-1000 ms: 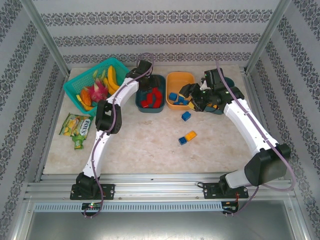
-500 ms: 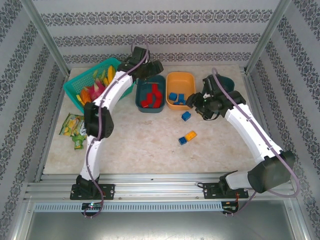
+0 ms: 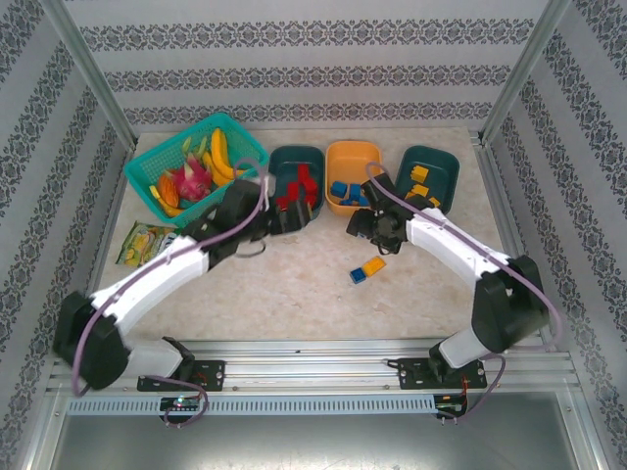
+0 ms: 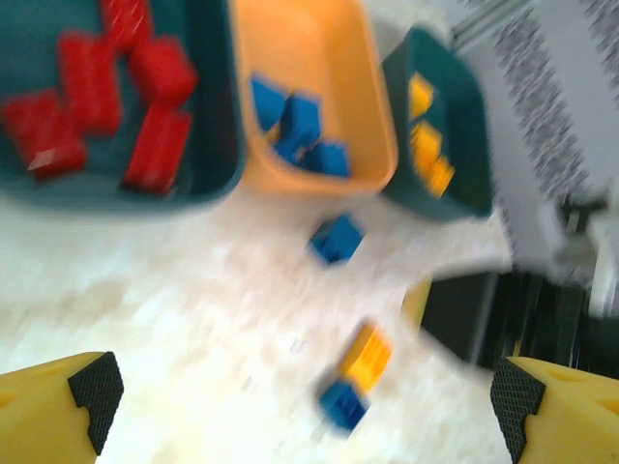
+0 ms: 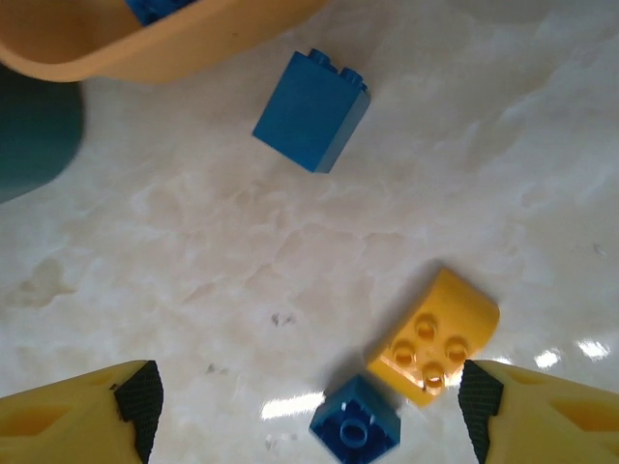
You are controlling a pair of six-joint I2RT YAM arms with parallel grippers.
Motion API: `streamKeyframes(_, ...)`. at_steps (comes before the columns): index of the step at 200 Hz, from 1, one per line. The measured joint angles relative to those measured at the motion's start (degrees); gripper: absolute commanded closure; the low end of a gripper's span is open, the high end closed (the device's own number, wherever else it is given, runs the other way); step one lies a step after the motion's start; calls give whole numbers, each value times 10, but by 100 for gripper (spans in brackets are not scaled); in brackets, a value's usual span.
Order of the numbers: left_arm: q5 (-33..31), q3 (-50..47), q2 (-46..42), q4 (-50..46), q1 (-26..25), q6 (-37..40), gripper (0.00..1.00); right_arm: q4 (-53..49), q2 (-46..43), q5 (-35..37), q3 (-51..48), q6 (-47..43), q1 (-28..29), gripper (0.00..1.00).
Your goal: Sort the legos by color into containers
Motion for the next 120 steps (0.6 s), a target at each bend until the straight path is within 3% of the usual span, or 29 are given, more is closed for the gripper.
streamKeyframes(28,-20,-131,-163,-10,-20,-14,0,50,59,14,0,-3,0,16)
streamKeyframes(63,-58,-189,-329,-39,-26,-31,0,86,128,29,18,-17,0,15)
streamKeyframes(91,-86,-191,-387,-66,-26,-37,0,111,164,37,28,-23,-2,17)
streamKeyframes(120,-96,-191,-391,-90,-26,-40,0,125,186,41,39,-28,-8,21)
